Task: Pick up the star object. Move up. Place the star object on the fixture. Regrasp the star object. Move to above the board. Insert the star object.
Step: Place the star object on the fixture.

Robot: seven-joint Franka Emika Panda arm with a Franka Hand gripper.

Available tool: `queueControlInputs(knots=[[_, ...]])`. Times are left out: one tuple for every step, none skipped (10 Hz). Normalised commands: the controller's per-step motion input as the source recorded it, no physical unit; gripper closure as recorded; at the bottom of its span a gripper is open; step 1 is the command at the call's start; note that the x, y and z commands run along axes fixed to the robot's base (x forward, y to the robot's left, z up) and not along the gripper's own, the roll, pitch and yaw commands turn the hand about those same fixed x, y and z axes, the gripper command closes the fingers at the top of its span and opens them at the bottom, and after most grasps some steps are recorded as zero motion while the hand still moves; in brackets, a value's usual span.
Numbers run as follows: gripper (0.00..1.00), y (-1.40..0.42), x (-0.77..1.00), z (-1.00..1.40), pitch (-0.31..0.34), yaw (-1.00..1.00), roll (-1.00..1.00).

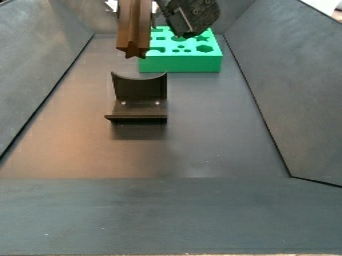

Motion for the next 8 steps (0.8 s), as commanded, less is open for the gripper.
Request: queueControlInputs(knots=[[1.00,0.13,0.11,-1.00,0.168,-0.02,-1.00],[1.00,0.13,0.11,-1.00,0.154,-0.02,-1.00],[1.00,0.14,0.13,-1.00,0.188,-0.07,-0.95],[1.00,0.13,0.14,-1.00,0.199,-0.10,-0.79],[1.00,0.14,0.15,-1.00,0.171,-0.13,-0.57],[1.00,0.14,0.16,-1.00,0.148,-0.15,-0.46],[1.00,0.13,0.17,-1.00,0.102,-0.17,-0.27],[1.00,0.14,0.17,-0.95,0.054,-0.18,-0.20]])
